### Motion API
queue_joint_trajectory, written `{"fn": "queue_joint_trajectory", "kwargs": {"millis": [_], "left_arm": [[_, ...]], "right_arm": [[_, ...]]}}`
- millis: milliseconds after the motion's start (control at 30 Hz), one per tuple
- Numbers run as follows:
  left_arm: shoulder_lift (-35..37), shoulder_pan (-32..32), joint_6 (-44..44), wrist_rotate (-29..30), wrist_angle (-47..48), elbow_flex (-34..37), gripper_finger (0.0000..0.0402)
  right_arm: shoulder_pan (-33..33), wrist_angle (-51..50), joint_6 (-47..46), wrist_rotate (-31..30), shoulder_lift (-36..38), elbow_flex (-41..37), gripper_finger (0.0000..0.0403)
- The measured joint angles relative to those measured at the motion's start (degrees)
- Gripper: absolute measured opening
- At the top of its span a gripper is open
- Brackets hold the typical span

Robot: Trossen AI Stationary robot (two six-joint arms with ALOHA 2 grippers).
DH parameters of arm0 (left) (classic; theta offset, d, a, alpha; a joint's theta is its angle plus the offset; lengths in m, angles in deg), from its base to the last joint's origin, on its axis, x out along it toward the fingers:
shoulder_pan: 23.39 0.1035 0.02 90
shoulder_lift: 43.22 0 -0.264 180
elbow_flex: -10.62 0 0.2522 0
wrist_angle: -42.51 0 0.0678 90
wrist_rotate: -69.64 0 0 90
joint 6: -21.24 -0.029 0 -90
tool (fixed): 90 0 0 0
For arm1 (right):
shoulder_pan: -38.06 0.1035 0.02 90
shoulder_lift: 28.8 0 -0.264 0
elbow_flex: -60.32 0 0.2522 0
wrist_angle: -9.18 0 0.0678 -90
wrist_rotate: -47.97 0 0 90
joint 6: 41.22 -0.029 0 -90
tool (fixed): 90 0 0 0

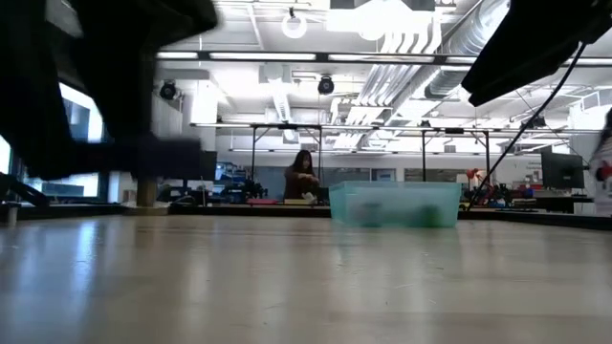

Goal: Pick & Place Office items
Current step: Put the blue digital timer into the black bin

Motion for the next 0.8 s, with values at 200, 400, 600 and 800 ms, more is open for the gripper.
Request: {"fn": "queue_joint_trajectory", "kwargs": {"millis": [200,400,600,800], "left_arm": [[4.5,1.0,21.6,-4.5,10.3,-0.1,0.0142],[7.6,2.2,43.9,-6.5,31.3,-0.2,0.0142],[10.2,1.6,44.3,-8.7,32.5,0.7,0.0142],[12.0,2.3,45.3,-10.6,32.0,3.5,0.0142]], "right_arm": [[0.9,0.3,0.0,-0.1,0.0,0.0,0.0395],[1.2,0.4,0.0,0.0,0.0,0.0,0.0395],[1.7,0.4,0.0,0.0,0.0,0.0,0.0395],[1.9,0.4,0.0,0.1,0.0,0.0,0.0395]]}}
